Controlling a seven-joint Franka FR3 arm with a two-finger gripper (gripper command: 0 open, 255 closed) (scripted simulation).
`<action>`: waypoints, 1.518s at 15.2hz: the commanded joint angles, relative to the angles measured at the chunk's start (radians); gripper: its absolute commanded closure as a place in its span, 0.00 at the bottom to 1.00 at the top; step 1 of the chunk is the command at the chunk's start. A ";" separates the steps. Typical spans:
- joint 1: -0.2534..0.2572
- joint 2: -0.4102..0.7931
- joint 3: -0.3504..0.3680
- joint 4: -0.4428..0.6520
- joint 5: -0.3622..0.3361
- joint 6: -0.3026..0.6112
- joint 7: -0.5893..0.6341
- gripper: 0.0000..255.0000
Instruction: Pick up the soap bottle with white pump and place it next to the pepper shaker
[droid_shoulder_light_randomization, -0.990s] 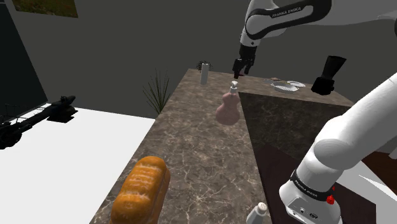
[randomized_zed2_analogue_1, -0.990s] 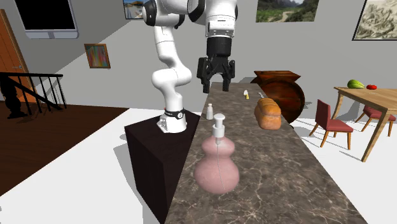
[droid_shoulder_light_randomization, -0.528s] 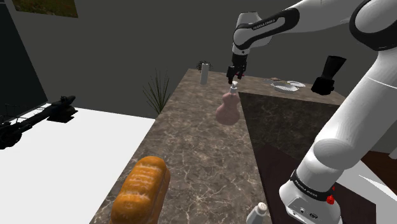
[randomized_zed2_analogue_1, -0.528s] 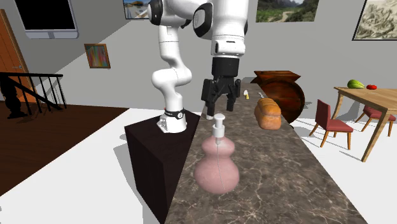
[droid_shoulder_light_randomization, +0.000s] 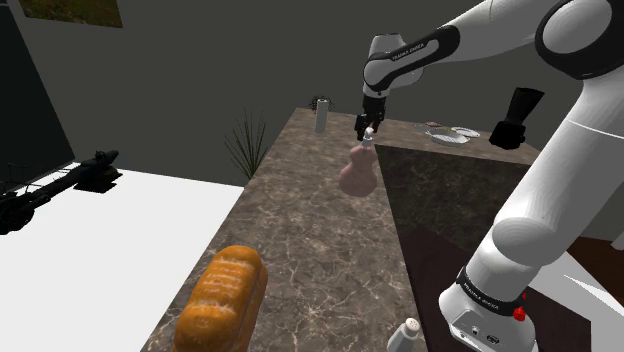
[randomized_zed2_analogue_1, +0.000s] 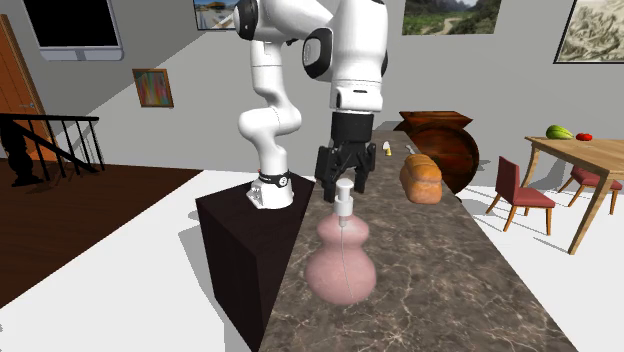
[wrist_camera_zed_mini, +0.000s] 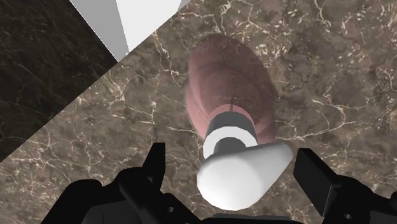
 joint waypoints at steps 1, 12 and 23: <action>0.000 0.001 0.000 -0.003 0.000 0.005 0.000 0.00; 0.000 0.001 0.000 -0.003 0.000 0.004 0.000 1.00; 0.002 -0.026 0.003 0.062 0.000 -0.088 -0.006 1.00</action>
